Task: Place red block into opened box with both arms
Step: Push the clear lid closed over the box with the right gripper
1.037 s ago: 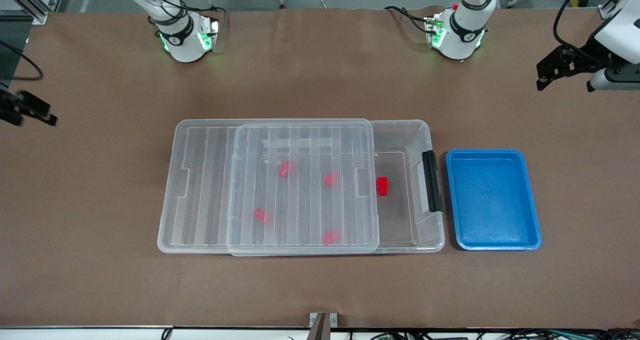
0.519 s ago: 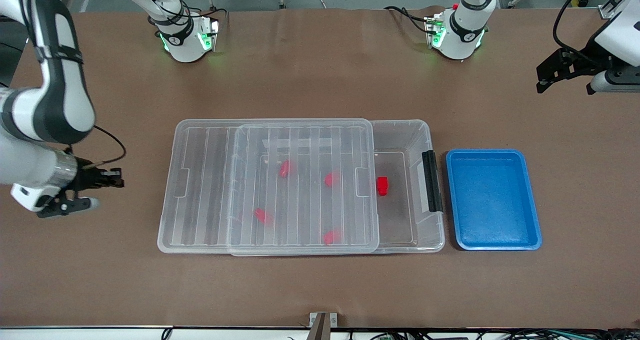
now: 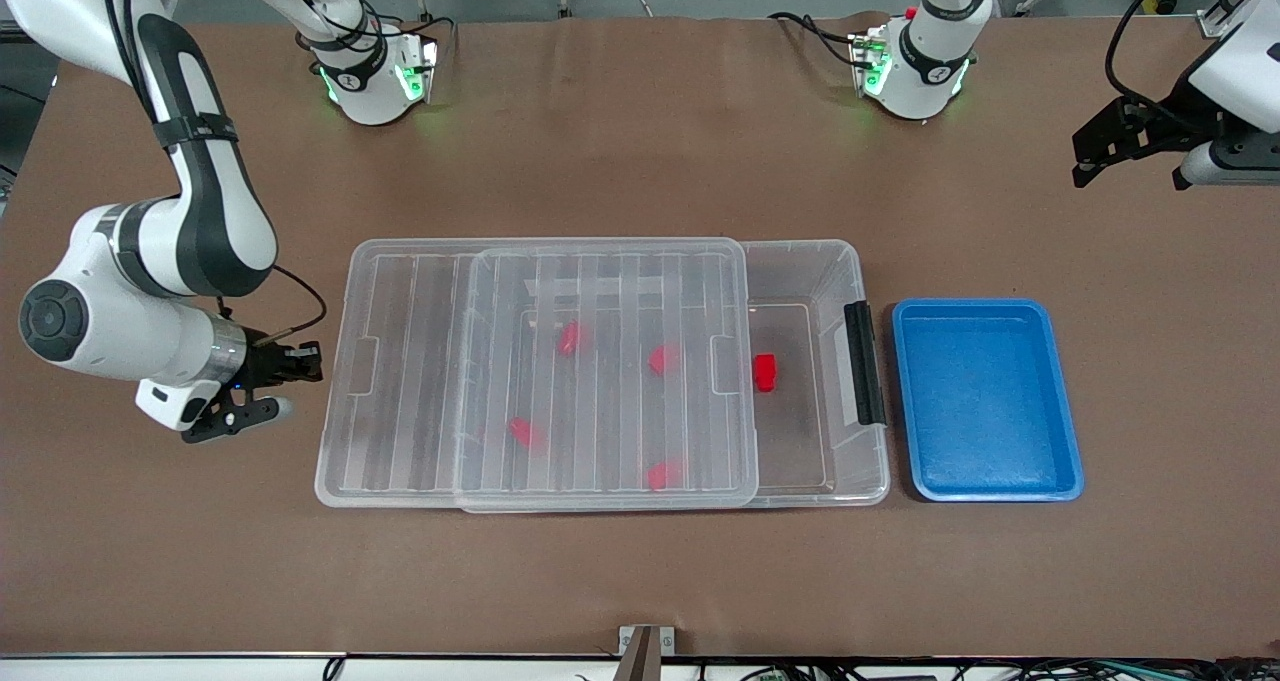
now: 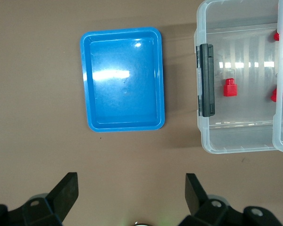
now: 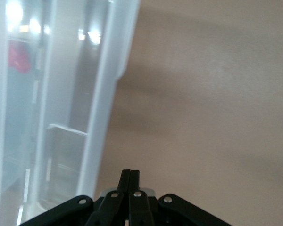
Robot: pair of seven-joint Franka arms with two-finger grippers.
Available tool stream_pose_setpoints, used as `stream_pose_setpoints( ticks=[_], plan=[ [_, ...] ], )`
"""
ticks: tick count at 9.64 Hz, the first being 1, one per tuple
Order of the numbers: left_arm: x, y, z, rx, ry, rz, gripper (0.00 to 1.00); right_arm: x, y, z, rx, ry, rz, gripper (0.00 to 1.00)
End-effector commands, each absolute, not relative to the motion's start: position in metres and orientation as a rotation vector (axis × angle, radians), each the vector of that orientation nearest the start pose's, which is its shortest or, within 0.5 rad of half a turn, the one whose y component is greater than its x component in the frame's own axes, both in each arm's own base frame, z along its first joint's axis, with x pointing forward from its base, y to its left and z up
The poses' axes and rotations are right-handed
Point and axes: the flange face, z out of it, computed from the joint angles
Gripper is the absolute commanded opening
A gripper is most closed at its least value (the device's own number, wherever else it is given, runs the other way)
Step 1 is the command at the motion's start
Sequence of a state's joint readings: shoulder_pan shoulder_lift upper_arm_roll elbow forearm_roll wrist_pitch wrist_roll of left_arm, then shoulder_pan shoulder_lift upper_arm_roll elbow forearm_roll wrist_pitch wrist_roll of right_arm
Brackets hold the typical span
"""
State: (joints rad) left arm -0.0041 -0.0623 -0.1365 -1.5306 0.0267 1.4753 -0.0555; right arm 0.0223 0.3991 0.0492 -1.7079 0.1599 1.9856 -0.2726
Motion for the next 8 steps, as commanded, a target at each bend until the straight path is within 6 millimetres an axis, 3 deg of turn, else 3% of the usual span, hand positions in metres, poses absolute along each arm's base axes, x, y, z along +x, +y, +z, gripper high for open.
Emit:
stream_pose_setpoints(
  ticks=[1, 8],
  plan=[
    [0.525, -0.075, 0.652, -3.116, 0.146, 0.024, 1.00, 0.637, 0.075, 0.349, -2.886, -0.405, 0.150, 0.00],
    [0.526, -0.072, 0.654, -3.118, 0.144, 0.022, 1.00, 0.632, 0.167, 0.344, -2.851, -0.340, 0.129, 0.00]
  ],
)
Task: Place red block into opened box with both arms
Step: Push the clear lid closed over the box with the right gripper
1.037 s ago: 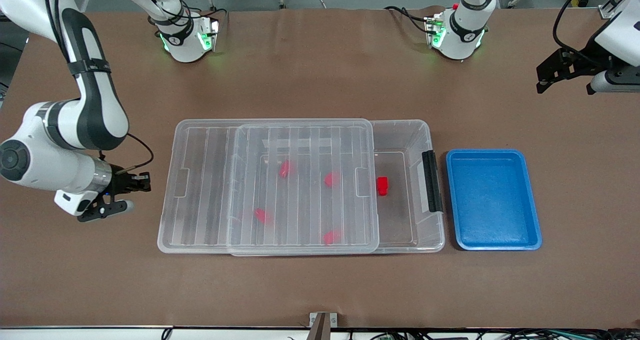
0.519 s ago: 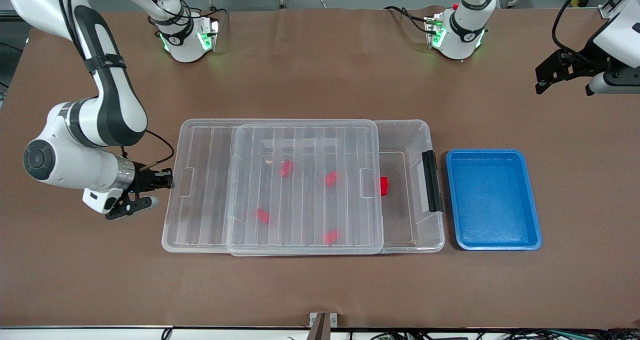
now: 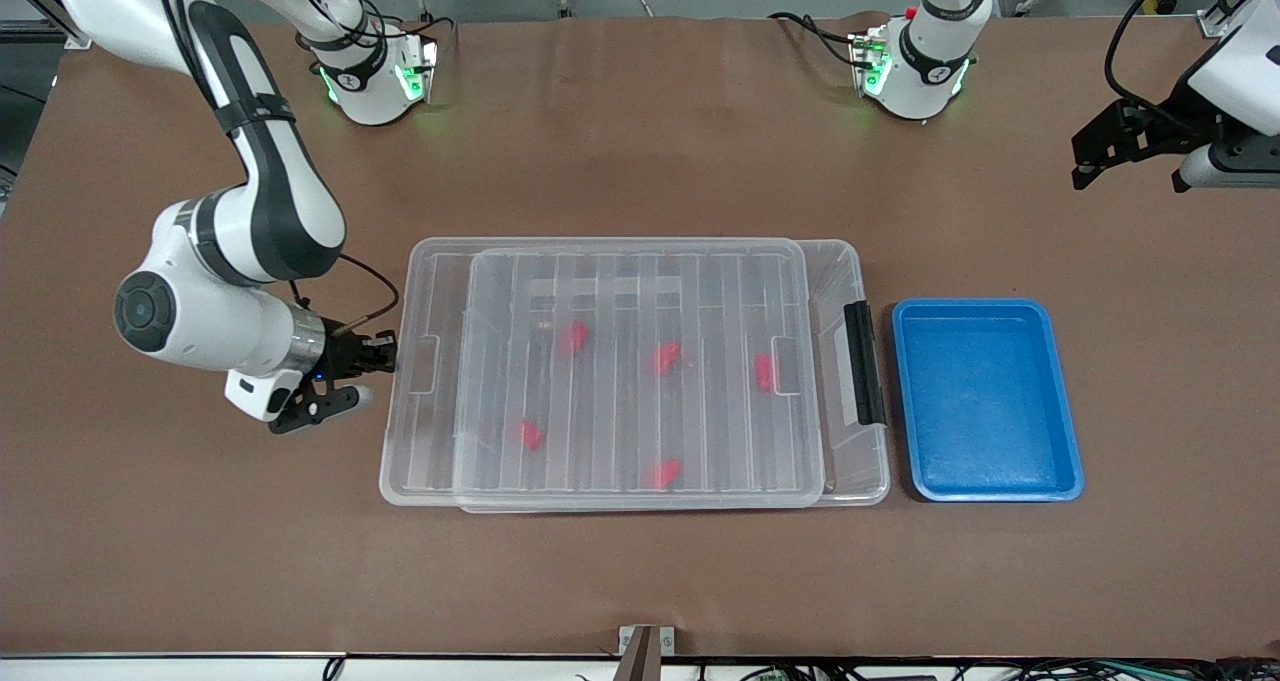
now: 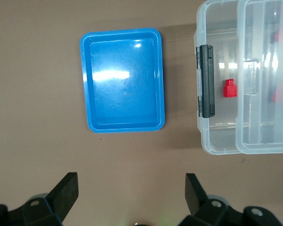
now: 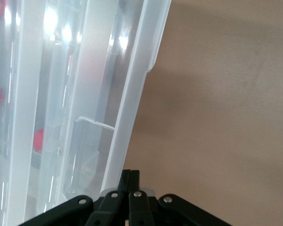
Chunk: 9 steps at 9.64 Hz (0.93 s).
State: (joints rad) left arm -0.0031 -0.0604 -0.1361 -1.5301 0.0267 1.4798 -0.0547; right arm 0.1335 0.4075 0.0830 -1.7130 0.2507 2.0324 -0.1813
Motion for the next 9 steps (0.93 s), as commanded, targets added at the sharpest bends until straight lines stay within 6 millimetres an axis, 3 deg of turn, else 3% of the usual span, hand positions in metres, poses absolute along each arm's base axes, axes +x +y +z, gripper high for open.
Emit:
stream_pose_setpoints(
  ticks=[1, 3, 6, 7, 8, 9],
  plan=[
    [0.526, -0.071, 0.655, -3.118, 0.144, 0.020, 1.00, 0.632, 0.182, 0.345, -2.852, -0.331, 0.130, 0.00],
    [0.526, -0.072, 0.654, -3.118, 0.147, 0.022, 1.00, 0.629, 0.200, 0.344, -2.847, -0.350, 0.129, 0.00],
    [0.526, -0.072, 0.654, -3.117, 0.146, 0.022, 1.00, 0.631, 0.198, 0.346, -2.843, -0.331, 0.115, 0.00],
    [0.527, -0.072, 0.653, -3.115, 0.146, 0.024, 1.00, 0.638, 0.192, 0.356, -2.843, -0.324, 0.088, 0.18],
    [0.527, -0.072, 0.653, -3.115, 0.146, 0.024, 1.00, 0.642, 0.176, 0.361, -2.847, -0.303, 0.106, 0.46],
    [0.527, -0.071, 0.653, -3.114, 0.146, 0.024, 1.00, 0.647, 0.154, 0.379, -2.850, -0.273, 0.134, 0.88]
  ],
)
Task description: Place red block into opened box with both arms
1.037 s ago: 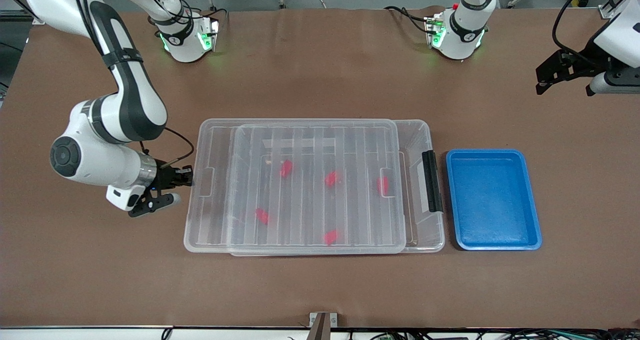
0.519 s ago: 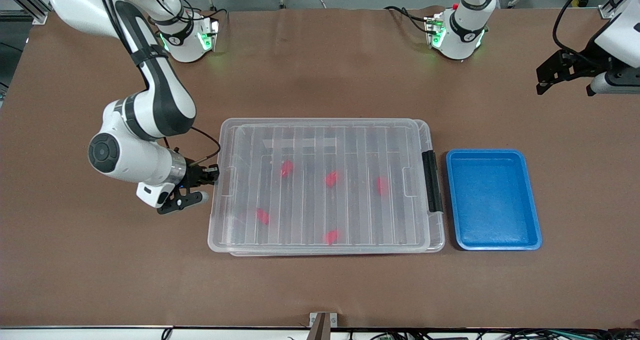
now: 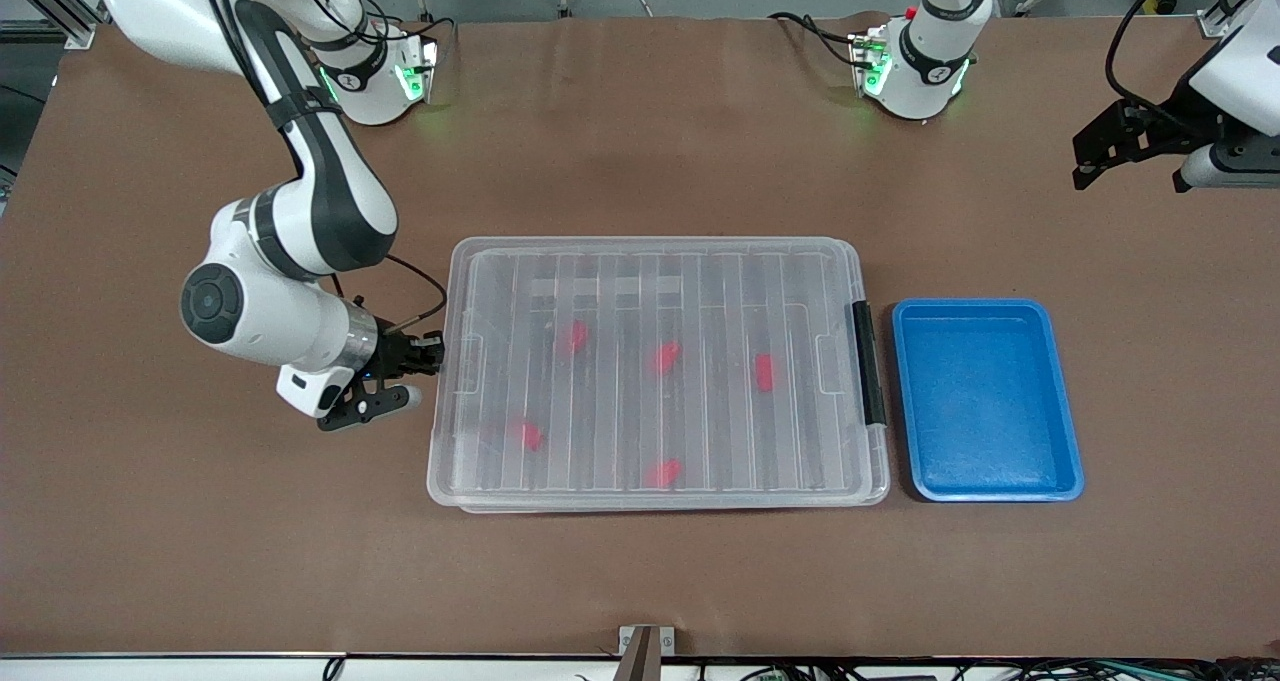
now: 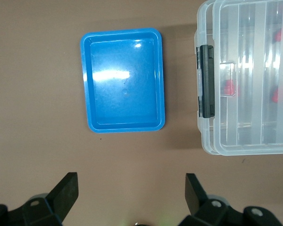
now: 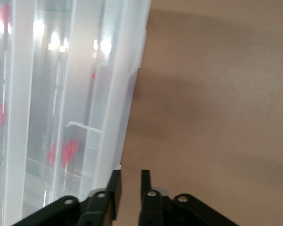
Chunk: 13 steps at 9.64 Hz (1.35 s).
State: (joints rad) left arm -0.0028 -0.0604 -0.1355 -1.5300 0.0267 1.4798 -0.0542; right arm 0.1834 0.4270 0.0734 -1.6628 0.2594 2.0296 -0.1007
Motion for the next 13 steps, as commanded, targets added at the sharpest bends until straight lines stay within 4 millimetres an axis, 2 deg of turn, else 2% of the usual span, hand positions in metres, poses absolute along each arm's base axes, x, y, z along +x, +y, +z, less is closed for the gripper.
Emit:
stream_pose_setpoints(
  ticks=[1, 2, 3, 4, 7, 9, 10, 12, 13],
  plan=[
    [0.527, -0.072, 0.652, -3.109, 0.145, 0.025, 1.00, 0.645, 0.132, 0.417, -2.867, -0.228, 0.104, 1.00],
    [0.527, -0.073, 0.653, -3.103, 0.149, 0.022, 1.00, 0.641, 0.103, 0.459, -2.941, -0.060, 0.028, 1.00],
    [0.527, -0.074, 0.653, -3.105, 0.149, 0.022, 1.00, 0.631, 0.081, 0.500, -3.046, 0.086, -0.039, 1.00],
    [0.527, -0.073, 0.654, -3.105, 0.147, 0.020, 1.00, 0.621, 0.063, 0.532, -3.098, 0.175, -0.102, 1.00],
    [0.537, -0.077, 0.656, -3.110, 0.149, 0.006, 1.00, 0.580, -0.016, 0.607, -3.091, 0.357, -0.112, 1.00],
    [0.536, -0.078, 0.657, -3.112, 0.162, 0.006, 1.00, 0.550, -0.024, 0.665, -3.111, 0.303, 0.043, 1.00],
    [0.536, -0.078, 0.657, -3.112, 0.162, 0.008, 1.00, 0.542, -0.028, 0.671, -3.119, 0.248, 0.112, 1.00],
    [0.536, -0.080, 0.658, -3.118, 0.165, 0.007, 1.00, 0.541, -0.048, 0.668, -3.130, 0.242, 0.115, 1.00],
    [0.536, -0.079, 0.657, -3.120, 0.166, 0.010, 1.00, 0.542, -0.047, 0.667, -3.132, 0.236, 0.113, 1.00]
  ],
)
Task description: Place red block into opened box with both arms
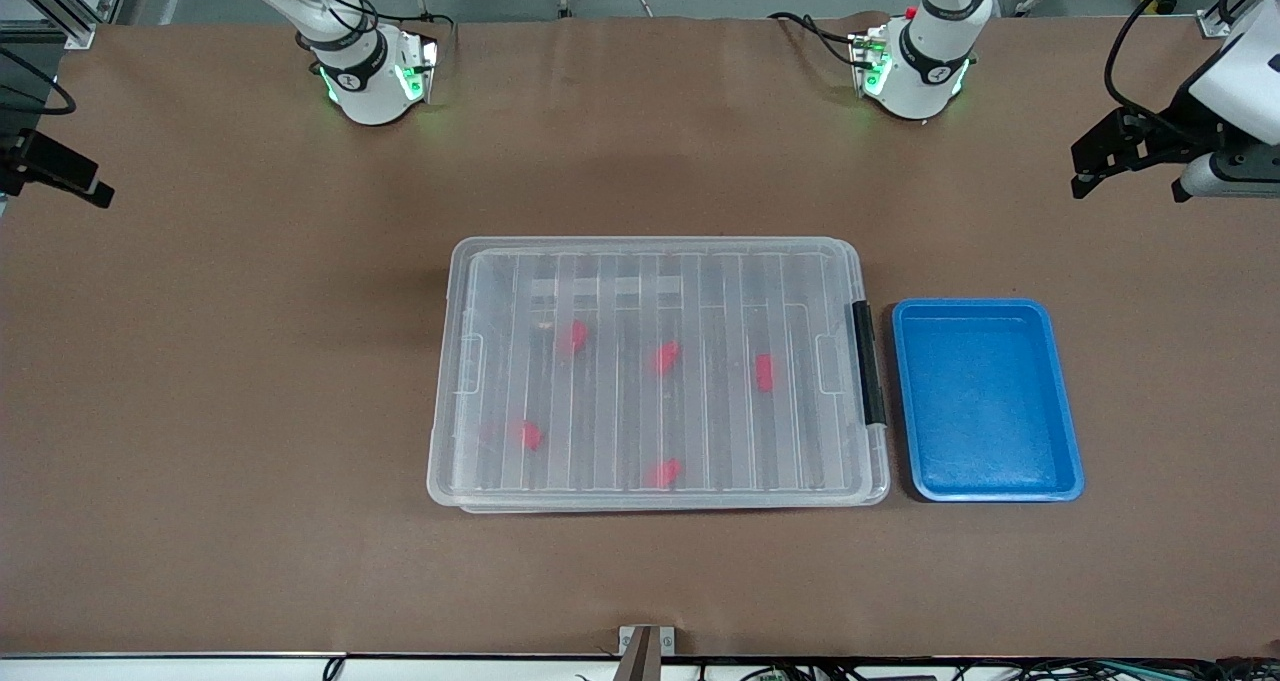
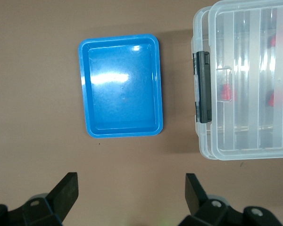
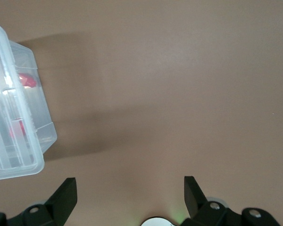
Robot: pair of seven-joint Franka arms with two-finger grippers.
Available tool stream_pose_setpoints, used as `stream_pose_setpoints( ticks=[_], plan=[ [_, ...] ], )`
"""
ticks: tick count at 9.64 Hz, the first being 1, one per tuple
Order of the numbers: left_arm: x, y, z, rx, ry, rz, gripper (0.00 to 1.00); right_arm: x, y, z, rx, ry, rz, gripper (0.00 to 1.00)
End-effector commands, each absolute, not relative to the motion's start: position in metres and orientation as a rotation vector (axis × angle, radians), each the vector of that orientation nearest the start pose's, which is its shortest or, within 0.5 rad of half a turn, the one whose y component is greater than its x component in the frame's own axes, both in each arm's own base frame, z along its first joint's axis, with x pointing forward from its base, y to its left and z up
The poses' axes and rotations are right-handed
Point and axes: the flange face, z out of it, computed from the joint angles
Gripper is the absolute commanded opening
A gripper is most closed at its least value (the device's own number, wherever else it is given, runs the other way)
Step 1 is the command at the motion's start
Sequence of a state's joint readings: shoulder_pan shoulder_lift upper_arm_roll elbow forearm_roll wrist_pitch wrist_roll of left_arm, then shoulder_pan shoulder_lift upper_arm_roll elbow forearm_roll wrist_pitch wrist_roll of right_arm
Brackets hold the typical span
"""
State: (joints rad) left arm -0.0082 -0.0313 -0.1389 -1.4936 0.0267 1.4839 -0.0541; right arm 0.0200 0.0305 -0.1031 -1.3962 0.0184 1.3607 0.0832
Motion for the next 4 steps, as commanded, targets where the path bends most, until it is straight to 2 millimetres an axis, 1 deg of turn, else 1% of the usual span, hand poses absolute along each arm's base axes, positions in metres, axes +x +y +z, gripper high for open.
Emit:
stream_pose_setpoints(
  ticks=[1, 4],
  plan=[
    [0.5362, -0.0793, 0.6560, -3.121, 0.166, 0.012, 1.00, 0.5448, -0.0463, 0.6691, -3.135, 0.234, 0.075, 1.00],
    [0.5361, -0.0785, 0.6547, -3.122, 0.164, 0.024, 1.00, 0.5450, -0.0453, 0.6663, -3.134, 0.233, 0.084, 1.00]
  ],
)
